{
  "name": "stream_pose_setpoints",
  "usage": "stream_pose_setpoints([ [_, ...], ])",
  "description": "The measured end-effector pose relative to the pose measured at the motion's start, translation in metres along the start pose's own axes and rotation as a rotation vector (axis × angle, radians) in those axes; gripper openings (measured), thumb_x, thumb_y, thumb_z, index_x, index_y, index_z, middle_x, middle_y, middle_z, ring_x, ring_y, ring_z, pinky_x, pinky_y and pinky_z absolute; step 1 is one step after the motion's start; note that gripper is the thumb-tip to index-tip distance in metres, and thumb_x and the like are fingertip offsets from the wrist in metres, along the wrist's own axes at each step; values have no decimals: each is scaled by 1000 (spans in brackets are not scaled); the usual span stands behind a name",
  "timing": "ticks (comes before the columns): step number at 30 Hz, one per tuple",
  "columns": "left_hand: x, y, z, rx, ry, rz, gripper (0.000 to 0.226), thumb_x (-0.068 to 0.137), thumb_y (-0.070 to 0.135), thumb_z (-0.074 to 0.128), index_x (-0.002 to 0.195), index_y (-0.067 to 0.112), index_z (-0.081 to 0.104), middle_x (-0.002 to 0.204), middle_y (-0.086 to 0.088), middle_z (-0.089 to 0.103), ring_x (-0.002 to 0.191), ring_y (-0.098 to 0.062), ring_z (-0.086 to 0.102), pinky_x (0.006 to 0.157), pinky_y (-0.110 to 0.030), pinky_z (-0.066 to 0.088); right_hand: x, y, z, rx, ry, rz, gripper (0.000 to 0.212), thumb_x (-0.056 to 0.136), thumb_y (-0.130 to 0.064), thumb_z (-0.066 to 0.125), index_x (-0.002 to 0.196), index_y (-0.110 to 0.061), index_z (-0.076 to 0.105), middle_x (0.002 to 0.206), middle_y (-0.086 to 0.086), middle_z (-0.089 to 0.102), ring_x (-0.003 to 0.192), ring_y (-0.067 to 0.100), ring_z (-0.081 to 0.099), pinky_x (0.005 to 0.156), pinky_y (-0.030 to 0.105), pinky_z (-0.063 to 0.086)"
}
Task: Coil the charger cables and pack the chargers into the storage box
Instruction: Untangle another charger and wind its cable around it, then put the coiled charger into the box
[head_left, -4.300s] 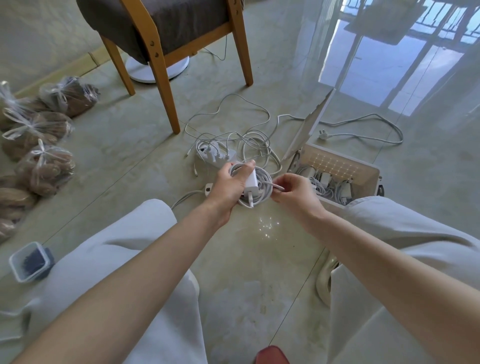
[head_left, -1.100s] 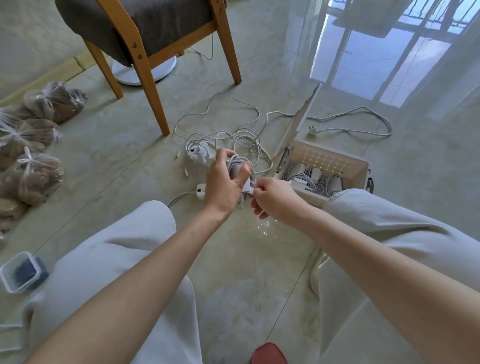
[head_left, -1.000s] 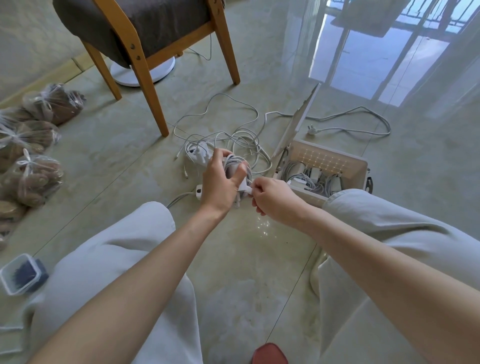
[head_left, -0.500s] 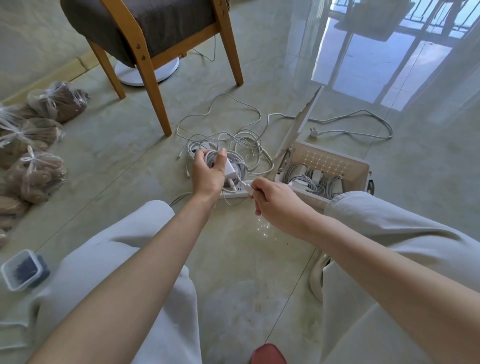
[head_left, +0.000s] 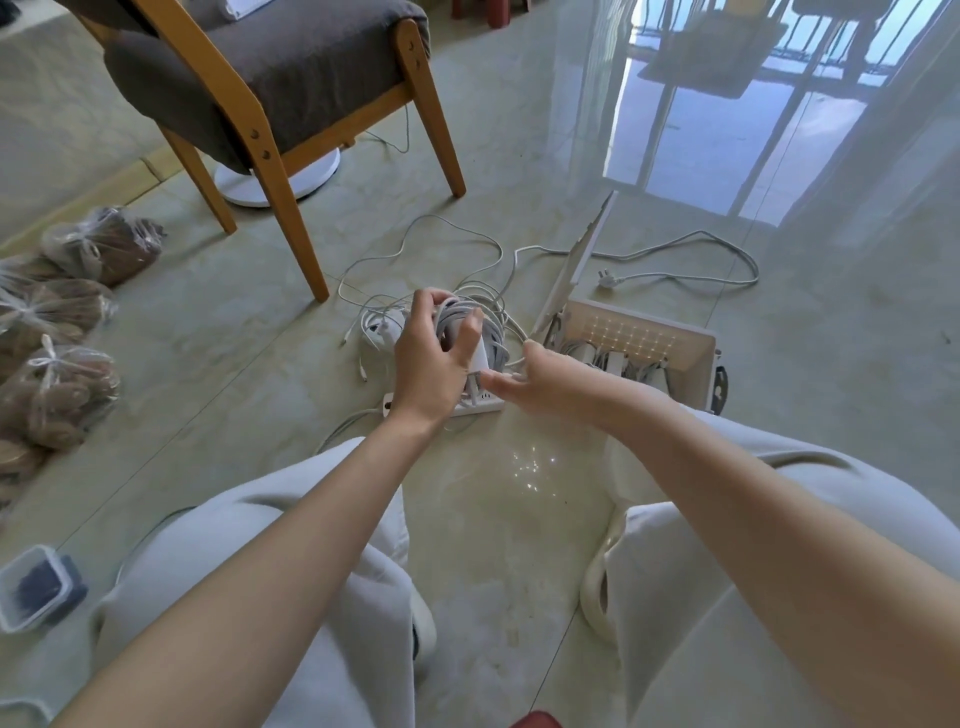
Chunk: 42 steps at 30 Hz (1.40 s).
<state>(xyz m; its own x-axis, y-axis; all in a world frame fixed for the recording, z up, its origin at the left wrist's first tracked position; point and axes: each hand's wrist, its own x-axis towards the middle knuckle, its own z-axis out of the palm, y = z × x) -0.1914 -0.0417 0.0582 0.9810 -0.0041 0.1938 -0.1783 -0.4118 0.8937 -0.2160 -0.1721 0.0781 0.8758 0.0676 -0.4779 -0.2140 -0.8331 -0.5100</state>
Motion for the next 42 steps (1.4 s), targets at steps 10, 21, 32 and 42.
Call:
stream_pose_setpoints([
  [10,21,-15,-16,-762,-141,-490,52,98,38,44,131,-2,40,124,-28,55,102,-31,60,80,-38,55,14,-31,-11,917,2,-131,45,93,-23,55,132,-5,42,119,14,58,95,23,64,76,30,56],
  [21,56,-37,19,-162,-414,-376,26,100,40,31,108,17,41,97,-2,57,92,-17,58,79,-31,49,80,12,-28,720,151,35,22,88,-28,63,90,-6,65,82,15,65,56,25,66,54,32,59],
  [32,95,-110,113,1082,-661,387,41,99,40,32,127,13,44,127,-8,47,117,-27,44,94,-39,33,156,97,-50,5,288,36,25,88,-26,60,106,-11,68,97,12,67,84,28,63,74,33,53],
  [42,89,-178,193,1192,-895,553,34,95,24,39,129,19,43,131,-3,44,123,-24,40,105,-46,24,200,224,-6,-304,169,216,20,91,-16,52,107,-11,64,109,13,60,99,32,57,77,34,44],
])
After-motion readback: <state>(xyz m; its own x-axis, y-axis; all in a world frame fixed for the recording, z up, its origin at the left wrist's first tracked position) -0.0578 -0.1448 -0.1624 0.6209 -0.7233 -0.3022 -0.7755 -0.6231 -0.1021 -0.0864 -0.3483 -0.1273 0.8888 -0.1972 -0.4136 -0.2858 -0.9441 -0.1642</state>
